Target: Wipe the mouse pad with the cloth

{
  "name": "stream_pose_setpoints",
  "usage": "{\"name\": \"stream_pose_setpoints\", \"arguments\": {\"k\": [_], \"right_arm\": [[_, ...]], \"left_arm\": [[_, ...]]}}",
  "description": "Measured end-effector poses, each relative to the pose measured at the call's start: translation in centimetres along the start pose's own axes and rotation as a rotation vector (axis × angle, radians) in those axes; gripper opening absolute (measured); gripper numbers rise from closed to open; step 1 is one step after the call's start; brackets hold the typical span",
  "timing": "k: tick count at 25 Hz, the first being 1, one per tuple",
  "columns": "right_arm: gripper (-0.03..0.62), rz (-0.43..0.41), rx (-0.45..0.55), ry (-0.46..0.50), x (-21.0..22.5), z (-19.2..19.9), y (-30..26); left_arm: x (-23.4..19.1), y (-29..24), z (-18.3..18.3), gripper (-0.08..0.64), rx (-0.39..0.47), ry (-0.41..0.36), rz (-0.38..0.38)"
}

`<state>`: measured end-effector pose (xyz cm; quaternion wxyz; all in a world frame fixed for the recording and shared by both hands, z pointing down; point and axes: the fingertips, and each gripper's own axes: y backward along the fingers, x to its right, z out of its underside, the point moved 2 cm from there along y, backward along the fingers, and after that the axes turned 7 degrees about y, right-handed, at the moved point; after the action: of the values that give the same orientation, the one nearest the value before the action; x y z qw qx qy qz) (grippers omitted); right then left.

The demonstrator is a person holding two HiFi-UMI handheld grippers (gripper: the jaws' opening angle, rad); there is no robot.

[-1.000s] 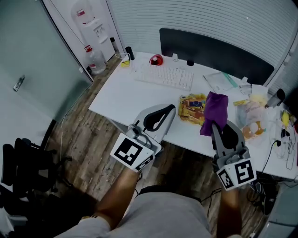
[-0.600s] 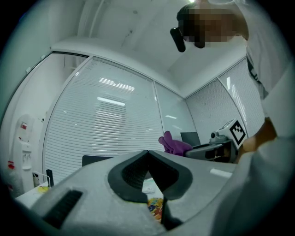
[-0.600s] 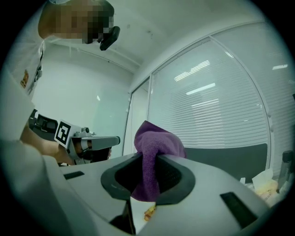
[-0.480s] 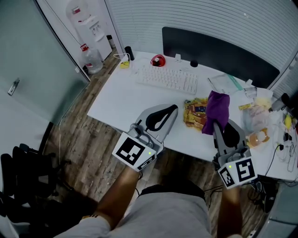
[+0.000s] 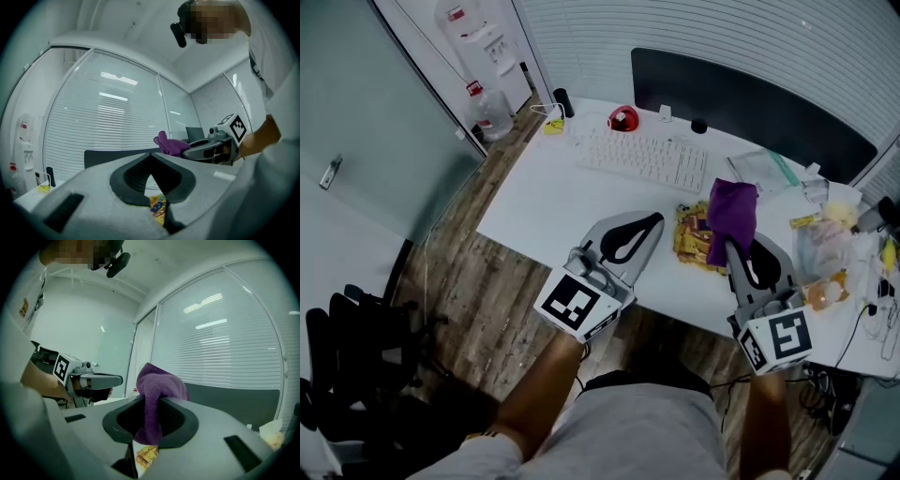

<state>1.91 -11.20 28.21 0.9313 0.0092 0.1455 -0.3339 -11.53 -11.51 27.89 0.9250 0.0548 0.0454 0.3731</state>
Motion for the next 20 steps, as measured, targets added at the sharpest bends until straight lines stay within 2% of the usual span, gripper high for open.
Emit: {"name": "stream_pose_setpoints", "arguments": {"k": [8, 12, 20], "right_arm": [[0.069, -0.076, -0.097, 0.018, 1.9, 2.5, -2.9], [0.069, -0.13, -0.157, 0.029, 2.7, 4.3, -4.5], [0.069, -0.265, -0.292, 0.049, 3.5, 8.2, -7.2]], "left_arm": [[-1.2, -3.2, 2.6, 0.015, -0.084, -0.013, -0.03], [-1.4, -4.7, 4.8, 0.015, -0.165, -0.039, -0.048], [-1.1, -7.2, 9.8, 0.015, -0.337, -0.132, -0.02]]}}
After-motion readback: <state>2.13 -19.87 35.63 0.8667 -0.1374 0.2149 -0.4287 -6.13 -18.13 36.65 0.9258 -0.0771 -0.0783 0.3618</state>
